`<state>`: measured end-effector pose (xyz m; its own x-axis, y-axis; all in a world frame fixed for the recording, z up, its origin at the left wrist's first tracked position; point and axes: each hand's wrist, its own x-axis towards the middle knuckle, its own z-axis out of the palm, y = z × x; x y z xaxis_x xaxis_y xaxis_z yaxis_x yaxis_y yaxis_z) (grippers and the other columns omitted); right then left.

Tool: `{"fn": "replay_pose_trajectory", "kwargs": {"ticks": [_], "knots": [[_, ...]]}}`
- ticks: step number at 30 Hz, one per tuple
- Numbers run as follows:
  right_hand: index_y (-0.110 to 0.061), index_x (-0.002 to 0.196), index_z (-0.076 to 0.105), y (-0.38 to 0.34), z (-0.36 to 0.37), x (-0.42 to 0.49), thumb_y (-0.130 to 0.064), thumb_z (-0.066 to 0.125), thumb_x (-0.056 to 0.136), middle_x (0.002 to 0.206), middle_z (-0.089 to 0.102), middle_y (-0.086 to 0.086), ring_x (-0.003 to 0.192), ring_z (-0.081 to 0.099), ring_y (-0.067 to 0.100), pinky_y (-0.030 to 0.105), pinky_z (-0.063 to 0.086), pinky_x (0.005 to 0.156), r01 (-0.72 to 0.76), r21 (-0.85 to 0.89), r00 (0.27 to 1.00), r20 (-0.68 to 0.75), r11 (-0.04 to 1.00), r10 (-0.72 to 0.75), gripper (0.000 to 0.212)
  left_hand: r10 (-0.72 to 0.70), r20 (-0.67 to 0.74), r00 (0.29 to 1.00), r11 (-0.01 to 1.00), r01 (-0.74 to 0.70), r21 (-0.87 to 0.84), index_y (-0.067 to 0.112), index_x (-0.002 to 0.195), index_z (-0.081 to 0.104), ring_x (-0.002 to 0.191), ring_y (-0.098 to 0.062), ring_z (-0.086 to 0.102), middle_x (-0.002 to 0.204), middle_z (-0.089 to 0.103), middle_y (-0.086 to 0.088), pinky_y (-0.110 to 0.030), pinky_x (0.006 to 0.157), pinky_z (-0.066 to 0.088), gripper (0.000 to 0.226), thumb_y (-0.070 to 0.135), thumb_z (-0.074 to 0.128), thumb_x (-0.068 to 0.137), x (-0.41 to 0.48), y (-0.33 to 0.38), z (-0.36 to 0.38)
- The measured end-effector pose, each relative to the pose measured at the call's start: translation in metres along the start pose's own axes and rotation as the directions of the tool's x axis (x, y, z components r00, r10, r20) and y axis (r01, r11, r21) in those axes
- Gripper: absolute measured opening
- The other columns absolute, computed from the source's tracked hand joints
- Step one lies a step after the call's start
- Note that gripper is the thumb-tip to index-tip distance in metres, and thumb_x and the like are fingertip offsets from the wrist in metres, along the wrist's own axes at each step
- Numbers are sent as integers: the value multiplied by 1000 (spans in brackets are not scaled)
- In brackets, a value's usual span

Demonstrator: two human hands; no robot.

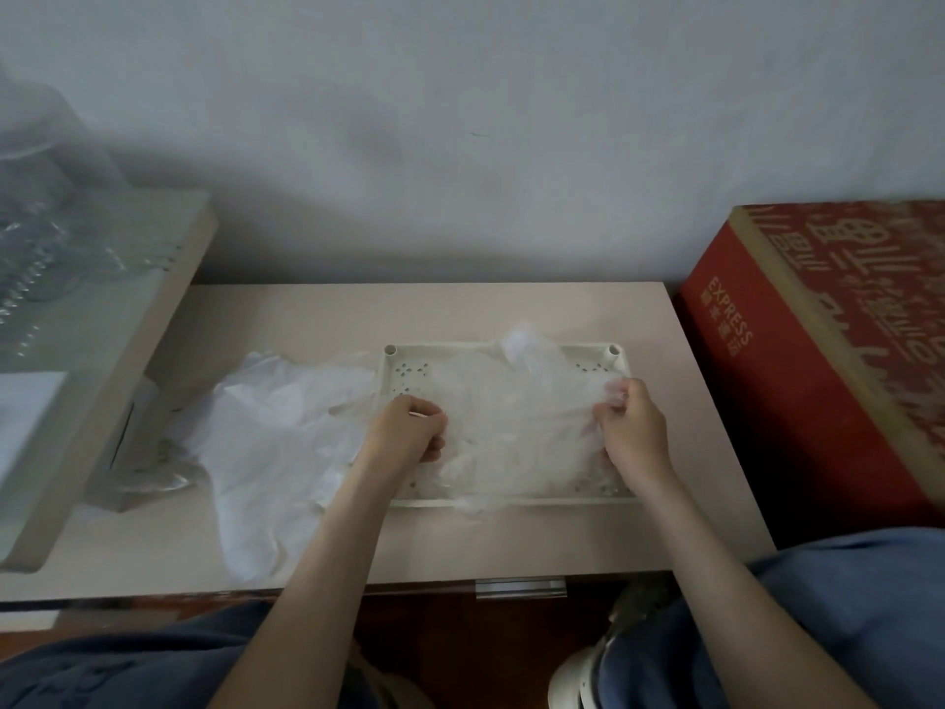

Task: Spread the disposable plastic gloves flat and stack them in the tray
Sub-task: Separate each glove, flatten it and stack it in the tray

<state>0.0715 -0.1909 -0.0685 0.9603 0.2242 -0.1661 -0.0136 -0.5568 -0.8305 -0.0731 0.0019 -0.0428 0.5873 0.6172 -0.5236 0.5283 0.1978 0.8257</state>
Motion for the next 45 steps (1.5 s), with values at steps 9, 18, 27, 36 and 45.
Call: {"fn": "replay_pose_trajectory", "kwargs": {"ticks": [9, 18, 27, 36, 45], "knots": [[-10, 130, 44, 0, 5, -3, -8, 51, 94, 93, 54, 1, 89, 54, 20, 23, 37, 77, 82, -50, 997, 4, 995, -82, 36, 382, -332, 862, 914, -300, 274, 15, 103, 57, 94, -21, 55, 107, 48, -3, -26, 81, 39, 25, 33, 56, 85, -12, 5, 15], [-11, 142, 31, 4, 9, -4, -3, 45, 94, 98, 58, 5, 92, 58, 23, 27, 42, 74, 152, -145, 987, -28, 978, -157, 51, 345, 501, 794, 149, -574, 806, 31, 152, 9, 146, -21, -16, 160, -12, -5, -46, 117, -11, 54, 39, 25, 101, -2, -36, 40], [-22, 152, 10, -4, 26, -14, -41, 50, 94, 161, 8, 0, 148, -1, 19, 49, 0, 117, 589, -542, 807, 432, 599, -403, 73, 193, 497, 846, 144, -525, 839, 32, 150, -12, 142, -23, -27, 156, -26, -6, -46, 116, -14, 64, 47, 24, 99, 4, -36, 39], [-31, 151, -7, -2, 28, -10, -59, 24, 96, 160, -16, -5, 145, -19, 13, 44, -17, 114, 505, -626, 846, 495, 594, -198, 69, 727, 171, 665, 336, -562, 756, 12, 133, 49, 132, -34, 37, 148, 35, -14, -44, 102, 39, 44, 21, 59, 91, -30, -2, -8], [-20, 152, 9, -48, 83, -62, -36, 35, 101, 160, 8, 1, 147, 0, 13, 40, -7, 117, 602, -375, 749, 571, 704, -336, 60, 285, -220, 933, 578, 16, 816, 7, 101, 50, 98, -25, 53, 112, 57, -13, -30, 74, 41, 14, 14, 38, 98, -29, -29, -67]]}}
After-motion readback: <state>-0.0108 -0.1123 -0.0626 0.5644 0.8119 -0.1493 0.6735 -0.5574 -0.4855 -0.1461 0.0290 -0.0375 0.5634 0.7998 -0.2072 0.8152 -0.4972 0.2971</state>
